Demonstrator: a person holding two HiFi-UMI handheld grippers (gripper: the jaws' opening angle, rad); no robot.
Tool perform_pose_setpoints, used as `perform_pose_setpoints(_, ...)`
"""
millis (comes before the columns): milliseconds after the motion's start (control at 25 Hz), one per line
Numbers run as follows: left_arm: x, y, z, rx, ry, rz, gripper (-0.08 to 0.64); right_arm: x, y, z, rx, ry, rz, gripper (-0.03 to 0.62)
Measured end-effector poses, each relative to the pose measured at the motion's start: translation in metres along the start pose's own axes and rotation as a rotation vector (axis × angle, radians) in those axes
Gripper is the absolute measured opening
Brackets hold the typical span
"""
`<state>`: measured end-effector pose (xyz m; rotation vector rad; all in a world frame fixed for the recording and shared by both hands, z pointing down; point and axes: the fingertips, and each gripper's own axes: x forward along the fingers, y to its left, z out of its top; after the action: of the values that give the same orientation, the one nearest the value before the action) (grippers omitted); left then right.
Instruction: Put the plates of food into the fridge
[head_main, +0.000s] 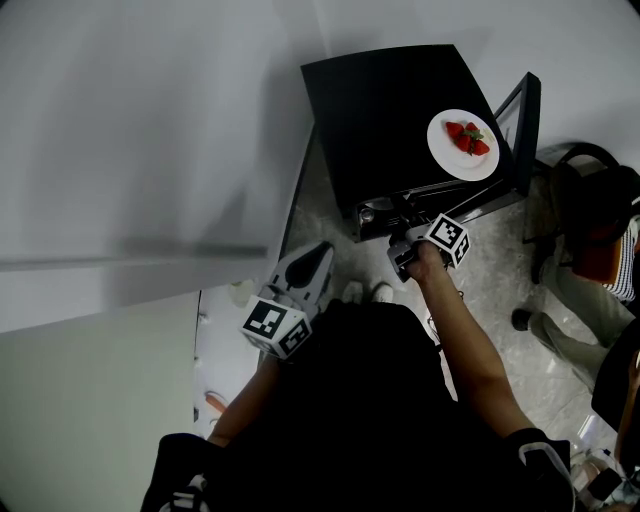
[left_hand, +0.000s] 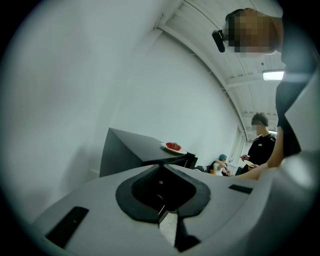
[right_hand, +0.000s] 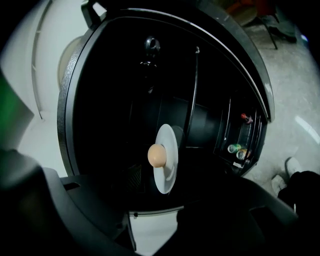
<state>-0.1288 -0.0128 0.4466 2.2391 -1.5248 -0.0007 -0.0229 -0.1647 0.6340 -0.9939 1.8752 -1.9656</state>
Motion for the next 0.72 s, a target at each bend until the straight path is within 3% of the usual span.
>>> perform_pose_setpoints(240,0.003,0.002,0.009,0.005,-0.034,-0.013,0.037,-0.014,-0.005,0.005,-0.064,0.004,-0.02,0.221)
perform_pose_setpoints(640,0.006,-0.002,0.009,0.009,-0.038,-0.033,0.037,-0.052,0.058,-0.01,-0.405,0.035,0.136,0.212)
perform_pose_setpoints(720,0.006,-0.006,0.011,0.012,-0.055,-0.051,0.037,-0.061,0.07,-0.012,-0.479,0.03,0.159,0.148)
